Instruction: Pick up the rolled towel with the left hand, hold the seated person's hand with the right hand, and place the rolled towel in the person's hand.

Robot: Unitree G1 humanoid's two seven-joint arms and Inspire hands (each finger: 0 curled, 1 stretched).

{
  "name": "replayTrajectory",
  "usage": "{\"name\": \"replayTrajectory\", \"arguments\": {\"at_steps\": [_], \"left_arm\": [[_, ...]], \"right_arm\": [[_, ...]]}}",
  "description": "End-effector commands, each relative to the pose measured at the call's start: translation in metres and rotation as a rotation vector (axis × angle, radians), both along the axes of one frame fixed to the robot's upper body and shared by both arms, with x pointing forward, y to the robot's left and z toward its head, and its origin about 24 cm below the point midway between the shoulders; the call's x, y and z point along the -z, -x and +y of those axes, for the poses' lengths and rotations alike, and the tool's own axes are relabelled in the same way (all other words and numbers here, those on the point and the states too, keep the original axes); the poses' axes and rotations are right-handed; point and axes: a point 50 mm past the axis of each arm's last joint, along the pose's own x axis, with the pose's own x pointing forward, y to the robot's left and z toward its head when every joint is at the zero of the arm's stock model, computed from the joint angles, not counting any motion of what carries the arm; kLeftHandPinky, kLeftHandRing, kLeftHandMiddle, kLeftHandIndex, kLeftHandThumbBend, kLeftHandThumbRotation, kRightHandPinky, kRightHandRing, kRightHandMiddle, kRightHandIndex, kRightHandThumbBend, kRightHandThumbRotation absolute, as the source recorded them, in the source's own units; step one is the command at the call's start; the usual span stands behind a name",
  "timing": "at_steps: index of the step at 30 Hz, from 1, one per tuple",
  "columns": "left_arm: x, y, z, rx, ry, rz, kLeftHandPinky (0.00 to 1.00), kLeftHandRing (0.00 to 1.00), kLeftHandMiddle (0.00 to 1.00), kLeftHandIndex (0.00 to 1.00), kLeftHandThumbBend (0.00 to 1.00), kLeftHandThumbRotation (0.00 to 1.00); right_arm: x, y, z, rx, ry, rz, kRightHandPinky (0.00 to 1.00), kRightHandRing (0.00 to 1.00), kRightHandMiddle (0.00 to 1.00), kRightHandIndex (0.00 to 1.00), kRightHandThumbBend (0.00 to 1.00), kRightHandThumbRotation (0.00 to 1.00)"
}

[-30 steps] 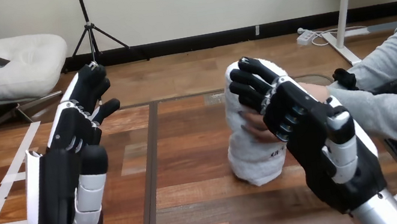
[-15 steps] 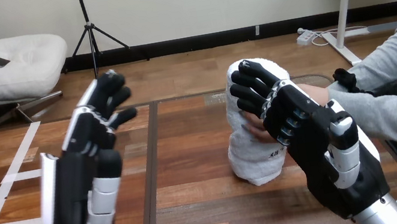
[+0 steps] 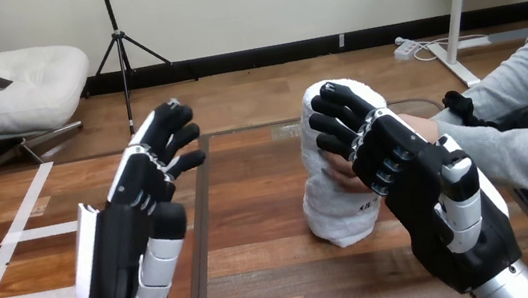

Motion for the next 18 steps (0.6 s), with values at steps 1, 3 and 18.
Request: {"name": "replayTrajectory", "arguments": {"at_steps": [1, 3, 18], "left_arm": [[-0.0052, -0.006, -0.0051, 0.021, 0.002, -0.036, 0.76, 0.85, 0.87, 0.86, 0.76, 0.93], [-0.0047, -0.006, -0.0059, 0.023, 0.005, -0.032, 0.76, 0.85, 0.87, 0.86, 0.76, 0.93], [-0.0016, -0.0044, -0.0107, 0.057, 0.017, 0.0, 0.76, 0.86, 0.88, 0.87, 0.74, 0.94]], "right_arm": [[-0.0181, -0.0047, -0.0003, -0.005, -0.011, -0.086, 0.93, 0.93, 0.93, 0.91, 0.99, 1.0], [-0.0181, -0.005, -0.0006, -0.005, -0.009, -0.087, 0.93, 0.93, 0.93, 0.91, 1.0, 1.0], [-0.017, -0.0059, -0.0018, -0.004, -0.004, -0.08, 0.94, 0.94, 0.93, 0.91, 0.98, 1.0]]}}
